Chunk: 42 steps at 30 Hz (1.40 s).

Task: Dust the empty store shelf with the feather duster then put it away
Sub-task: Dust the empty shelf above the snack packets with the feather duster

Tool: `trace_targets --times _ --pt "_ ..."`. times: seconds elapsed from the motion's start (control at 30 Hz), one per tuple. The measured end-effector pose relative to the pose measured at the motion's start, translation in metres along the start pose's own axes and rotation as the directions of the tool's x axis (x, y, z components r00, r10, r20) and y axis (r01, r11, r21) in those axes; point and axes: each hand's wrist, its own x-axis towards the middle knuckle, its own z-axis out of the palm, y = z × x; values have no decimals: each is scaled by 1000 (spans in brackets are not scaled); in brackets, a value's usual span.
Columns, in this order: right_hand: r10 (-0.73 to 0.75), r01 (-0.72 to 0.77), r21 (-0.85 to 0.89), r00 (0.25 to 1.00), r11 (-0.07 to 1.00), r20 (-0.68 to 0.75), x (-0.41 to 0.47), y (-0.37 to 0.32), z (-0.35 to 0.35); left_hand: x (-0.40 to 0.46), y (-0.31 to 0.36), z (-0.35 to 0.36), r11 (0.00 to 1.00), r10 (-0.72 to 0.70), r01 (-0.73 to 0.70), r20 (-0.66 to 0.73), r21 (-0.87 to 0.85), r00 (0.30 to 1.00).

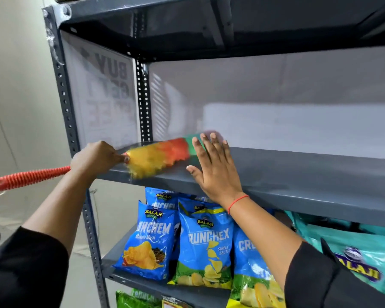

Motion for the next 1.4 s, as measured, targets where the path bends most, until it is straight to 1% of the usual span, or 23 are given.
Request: trace_targets --times 0.03,0.07,0.13,0.2,0.23,0.3,0.37,0.43,0.5,0.57,0.63,0.67,0.73,0.8,0.83,0.9,0.97,1.03,1.1,1.17,1.23,1.3,1.4 --pt "14 -14 1 1000 1000 -9 0 2 -2 3 6 0 1000 26 -26 -26 6 999" --pt "29 -29 2 999 1000 -14 0 4 -4 6 13 1 997 73 -74 -16 -37 997" --pt "53 -53 5 999 999 -13 -3 7 -8 11 24 4 958 214 -193 80 -210 974" --pt "47 -47 3 999 999 -4 -9 9 -12 14 33 11 917 305 -236 186 -321 934" --pt "35 -35 -11 999 999 2 -12 10 -14 17 38 15 913 329 -254 211 -319 920" --pt "21 -20 -40 1000 999 12 -16 13 -16 22 47 23 927 336 -285 202 -245 920" --pt "44 -44 -47 999 998 2 -17 17 -20 26 59 30 942 318 -296 131 -160 939" --pt "76 -77 -56 997 995 -20 -18 23 -24 29 72 36 934 334 -321 68 -158 940" --pt "108 -110 -50 993 993 -43 -19 29 -31 32 89 41 891 417 -388 89 -238 904" --pt "124 -129 -76 990 989 -64 -22 36 -37 33 107 47 843 505 -443 165 -304 847" --pt "116 -125 -133 991 983 -71 -29 44 -45 31 123 54 822 551 -479 221 -308 805" --pt "111 -121 -160 991 980 -68 -32 48 -48 33 130 59 824 554 -487 231 -291 800" --pt "109 -122 -215 992 969 -70 -41 57 -56 38 142 68 846 525 -480 208 -232 825" --pt "128 -146 -265 988 953 -84 -48 66 -63 44 156 70 865 495 -472 137 -168 858" --pt "146 -167 -275 985 947 -93 -50 69 -65 46 165 70 858 505 -482 117 -179 855" --pt "187 -210 -271 976 939 -109 -52 74 -68 45 182 71 801 574 -518 140 -299 807" --pt "205 -231 -271 971 934 -121 -55 78 -71 41 197 74 718 666 -544 203 -434 718" --pt "206 -233 -306 972 923 -116 -60 84 -75 39 208 81 680 716 -569 255 -462 650" --pt "222 -247 -345 969 905 -110 -65 91 -81 38 216 90 703 699 -580 248 -412 671" --pt "264 -290 -380 957 878 -120 -70 99 -89 36 224 97 732 670 -614 151 -294 727" --pt "305 -337 -396 941 854 -145 -74 105 -94 31 235 98 726 674 -650 49 -223 737" --pt "331 -373 -399 928 838 -173 -78 110 -98 25 247 96 675 717 -680 38 -286 696" --pt "326 -364 -419 931 832 -163 -83 114 -102 12 265 96 573 805 -698 138 -429 576"
